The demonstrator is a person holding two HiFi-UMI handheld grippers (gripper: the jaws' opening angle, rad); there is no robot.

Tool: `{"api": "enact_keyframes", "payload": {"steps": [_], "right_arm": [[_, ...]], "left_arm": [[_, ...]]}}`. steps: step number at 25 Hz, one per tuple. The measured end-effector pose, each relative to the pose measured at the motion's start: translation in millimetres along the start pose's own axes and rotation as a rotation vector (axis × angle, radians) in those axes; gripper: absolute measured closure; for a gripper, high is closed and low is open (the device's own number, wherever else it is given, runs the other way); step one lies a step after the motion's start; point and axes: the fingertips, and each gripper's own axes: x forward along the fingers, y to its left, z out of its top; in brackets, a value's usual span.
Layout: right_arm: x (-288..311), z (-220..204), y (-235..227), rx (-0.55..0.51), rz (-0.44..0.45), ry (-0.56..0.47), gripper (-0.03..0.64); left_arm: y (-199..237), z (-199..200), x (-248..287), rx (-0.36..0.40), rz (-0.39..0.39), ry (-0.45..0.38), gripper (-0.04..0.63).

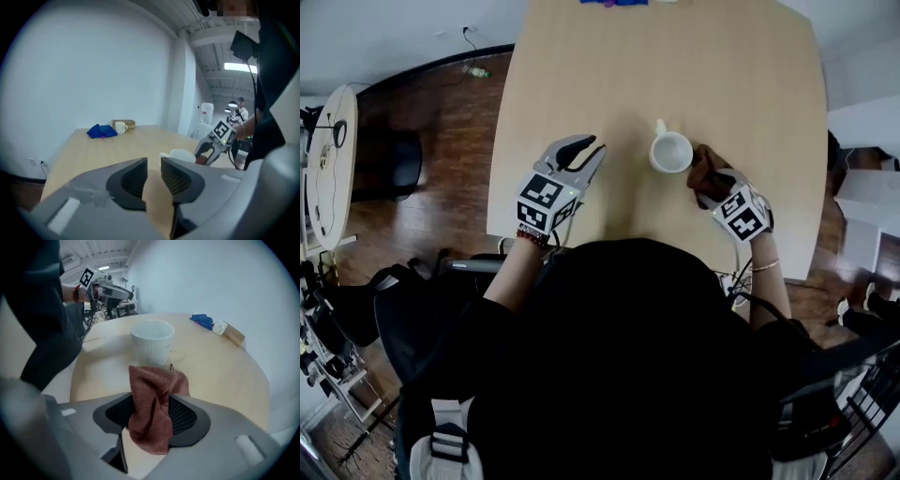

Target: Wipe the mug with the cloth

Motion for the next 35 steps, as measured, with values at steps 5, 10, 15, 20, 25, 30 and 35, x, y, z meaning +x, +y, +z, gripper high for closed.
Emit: {"api": "enact_keyframes", "payload": {"steps": [5,10,15,20,25,30,35], "right_arm": [[-62,46,-16,0.228,-0.03,-0.318,0.382],[-134,102,-27,0.384,-0.07,-0.663,0.382],[-171,140,-28,0.376,-0.129,-0.849,0.382],[-207,150,-29,0.357,-0.263,-1.031,0.382],[-210,140,-44,0.392,-0.377,-0.985,0.383],[-212,127,-52,0.435,-0.487,-0.989,0.393],[-219,101,-63,0.508,-0.541,-0.976,0.399]], "left_arm": [[1,45,-32,-0.08,-0.019,-0.15,0.495],[-9,80,-43,-0.107,-0.052,-0.253,0.584],[-20,99,-43,-0.108,-0.068,-0.316,0.585],[-32,90,-40,-0.131,-0.073,-0.298,0.546],[-45,95,-39,-0.028,-0.061,-0.281,0.535],[-48,83,-41,0.081,-0.057,-0.22,0.535],[-74,67,-28,0.094,-0.095,-0.176,0.53]]}}
